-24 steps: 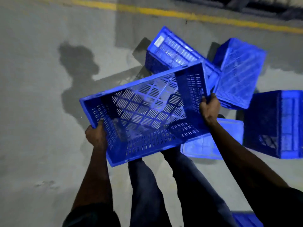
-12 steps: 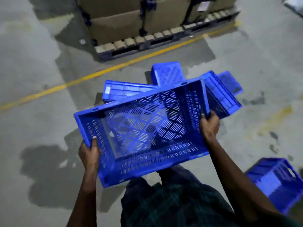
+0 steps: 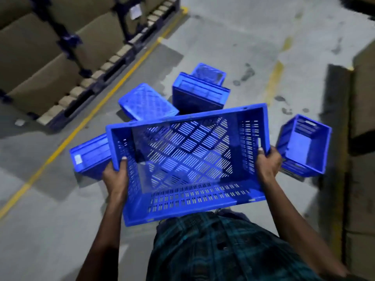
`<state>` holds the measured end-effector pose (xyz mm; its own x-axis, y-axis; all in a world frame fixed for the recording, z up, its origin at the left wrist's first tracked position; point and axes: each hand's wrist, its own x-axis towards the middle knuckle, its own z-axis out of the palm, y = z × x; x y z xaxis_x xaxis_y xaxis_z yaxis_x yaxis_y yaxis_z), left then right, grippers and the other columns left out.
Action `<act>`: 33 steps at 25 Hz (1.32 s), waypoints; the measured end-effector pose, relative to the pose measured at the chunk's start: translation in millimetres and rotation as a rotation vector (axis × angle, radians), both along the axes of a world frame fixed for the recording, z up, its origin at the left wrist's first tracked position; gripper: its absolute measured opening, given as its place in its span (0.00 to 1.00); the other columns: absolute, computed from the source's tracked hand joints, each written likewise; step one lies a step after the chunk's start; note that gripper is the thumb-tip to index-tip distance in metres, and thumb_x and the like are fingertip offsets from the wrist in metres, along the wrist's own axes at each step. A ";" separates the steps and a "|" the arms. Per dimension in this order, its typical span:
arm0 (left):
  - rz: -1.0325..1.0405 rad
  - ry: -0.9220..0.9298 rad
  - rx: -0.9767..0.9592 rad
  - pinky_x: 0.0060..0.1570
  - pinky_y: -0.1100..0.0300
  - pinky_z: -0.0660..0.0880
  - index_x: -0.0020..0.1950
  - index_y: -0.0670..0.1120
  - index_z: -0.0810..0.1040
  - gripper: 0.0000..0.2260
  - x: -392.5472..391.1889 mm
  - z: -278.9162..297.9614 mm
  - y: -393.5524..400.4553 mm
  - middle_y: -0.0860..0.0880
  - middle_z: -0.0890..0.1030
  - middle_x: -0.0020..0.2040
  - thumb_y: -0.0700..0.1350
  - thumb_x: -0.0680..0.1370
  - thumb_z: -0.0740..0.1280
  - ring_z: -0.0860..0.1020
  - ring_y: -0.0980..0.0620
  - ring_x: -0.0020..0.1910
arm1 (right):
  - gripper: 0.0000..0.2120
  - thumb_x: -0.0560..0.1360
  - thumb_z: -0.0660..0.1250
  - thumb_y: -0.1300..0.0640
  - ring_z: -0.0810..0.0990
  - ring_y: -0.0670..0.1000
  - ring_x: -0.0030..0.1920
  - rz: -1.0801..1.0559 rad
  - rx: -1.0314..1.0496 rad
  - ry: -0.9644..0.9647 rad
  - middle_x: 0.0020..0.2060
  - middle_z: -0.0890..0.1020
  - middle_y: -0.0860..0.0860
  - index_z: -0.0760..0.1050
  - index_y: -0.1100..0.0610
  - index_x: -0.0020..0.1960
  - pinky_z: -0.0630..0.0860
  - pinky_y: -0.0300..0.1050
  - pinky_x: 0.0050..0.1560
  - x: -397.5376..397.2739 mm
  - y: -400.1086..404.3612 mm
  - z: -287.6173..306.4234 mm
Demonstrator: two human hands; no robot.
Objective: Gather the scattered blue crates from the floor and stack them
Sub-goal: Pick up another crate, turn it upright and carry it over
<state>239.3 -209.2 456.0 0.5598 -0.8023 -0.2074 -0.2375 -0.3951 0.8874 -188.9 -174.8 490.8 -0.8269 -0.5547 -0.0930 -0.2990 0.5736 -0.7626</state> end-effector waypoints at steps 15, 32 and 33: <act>-0.655 -0.106 -0.088 0.34 0.50 0.72 0.35 0.41 0.77 0.14 -379.0 41.4 -151.4 0.40 0.77 0.30 0.50 0.74 0.72 0.72 0.52 0.32 | 0.14 0.75 0.64 0.50 0.80 0.66 0.51 -0.512 0.014 -0.016 0.49 0.83 0.63 0.77 0.59 0.55 0.76 0.57 0.53 -294.0 84.1 3.5; -1.187 -0.092 -0.093 0.37 0.52 0.72 0.43 0.40 0.81 0.11 -730.7 23.7 -440.8 0.40 0.81 0.36 0.48 0.76 0.68 0.75 0.51 0.35 | 0.14 0.77 0.66 0.55 0.80 0.63 0.50 -0.994 0.036 -0.069 0.49 0.83 0.63 0.79 0.61 0.57 0.73 0.50 0.49 -487.3 -76.3 7.9; -1.237 -0.077 -0.104 0.37 0.51 0.73 0.43 0.40 0.80 0.12 -757.7 24.6 -456.9 0.40 0.82 0.36 0.49 0.76 0.67 0.76 0.50 0.35 | 0.14 0.77 0.66 0.55 0.80 0.63 0.50 -1.037 0.000 -0.073 0.49 0.83 0.63 0.79 0.61 0.58 0.73 0.50 0.50 -499.5 -84.1 5.3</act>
<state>-518.4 -666.0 480.5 -0.5754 -0.8102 -0.1118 -0.4528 0.2018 0.8685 -688.4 -258.9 496.2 -0.8902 0.4258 -0.1623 0.3884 0.5228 -0.7588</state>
